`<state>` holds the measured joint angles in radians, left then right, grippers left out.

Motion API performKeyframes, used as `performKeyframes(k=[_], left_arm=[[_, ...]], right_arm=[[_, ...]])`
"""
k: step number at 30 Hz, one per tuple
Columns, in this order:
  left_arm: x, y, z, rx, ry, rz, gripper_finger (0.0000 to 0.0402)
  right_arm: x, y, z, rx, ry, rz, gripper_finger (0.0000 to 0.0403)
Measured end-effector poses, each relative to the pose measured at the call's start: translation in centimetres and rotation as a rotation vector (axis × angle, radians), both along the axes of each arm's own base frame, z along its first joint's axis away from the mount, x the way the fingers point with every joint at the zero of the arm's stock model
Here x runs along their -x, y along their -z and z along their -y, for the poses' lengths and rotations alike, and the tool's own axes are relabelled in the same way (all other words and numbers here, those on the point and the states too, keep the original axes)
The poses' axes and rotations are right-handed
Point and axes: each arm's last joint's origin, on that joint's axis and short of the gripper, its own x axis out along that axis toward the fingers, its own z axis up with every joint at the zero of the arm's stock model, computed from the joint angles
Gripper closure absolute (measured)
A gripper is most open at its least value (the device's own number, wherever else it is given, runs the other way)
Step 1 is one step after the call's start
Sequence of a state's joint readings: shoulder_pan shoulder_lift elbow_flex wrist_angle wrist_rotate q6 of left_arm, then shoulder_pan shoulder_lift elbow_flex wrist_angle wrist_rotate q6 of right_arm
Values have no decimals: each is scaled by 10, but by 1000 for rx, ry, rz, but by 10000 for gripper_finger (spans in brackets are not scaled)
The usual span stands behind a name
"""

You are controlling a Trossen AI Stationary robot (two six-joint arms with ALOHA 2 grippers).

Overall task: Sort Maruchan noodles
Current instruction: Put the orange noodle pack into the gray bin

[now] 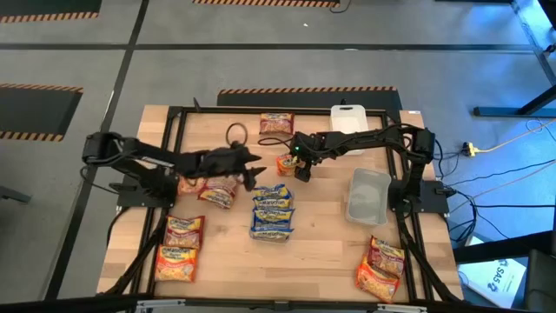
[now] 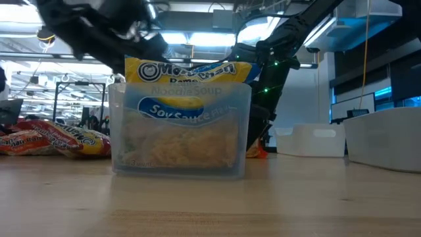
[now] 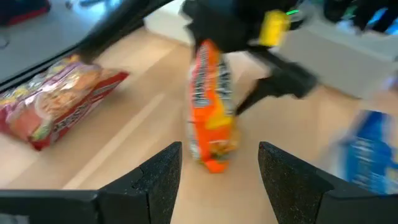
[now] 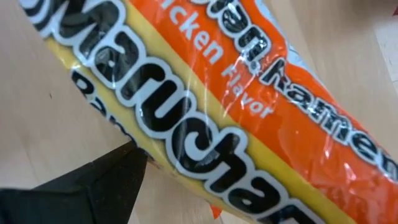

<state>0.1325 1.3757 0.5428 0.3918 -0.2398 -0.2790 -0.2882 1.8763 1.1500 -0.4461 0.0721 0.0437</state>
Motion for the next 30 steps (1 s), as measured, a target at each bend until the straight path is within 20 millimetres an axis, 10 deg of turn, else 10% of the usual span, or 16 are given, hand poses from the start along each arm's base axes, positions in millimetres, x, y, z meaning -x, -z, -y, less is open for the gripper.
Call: performKeyframes(k=[13, 30], left_arm=[[-43, 17, -52, 132, 100, -125, 195], [-87, 38, -67, 104, 163, -87, 195]], right_arm=[[-1, 0, 0, 5, -8, 6, 24], [-3, -1, 1, 18, -26, 30, 24]])
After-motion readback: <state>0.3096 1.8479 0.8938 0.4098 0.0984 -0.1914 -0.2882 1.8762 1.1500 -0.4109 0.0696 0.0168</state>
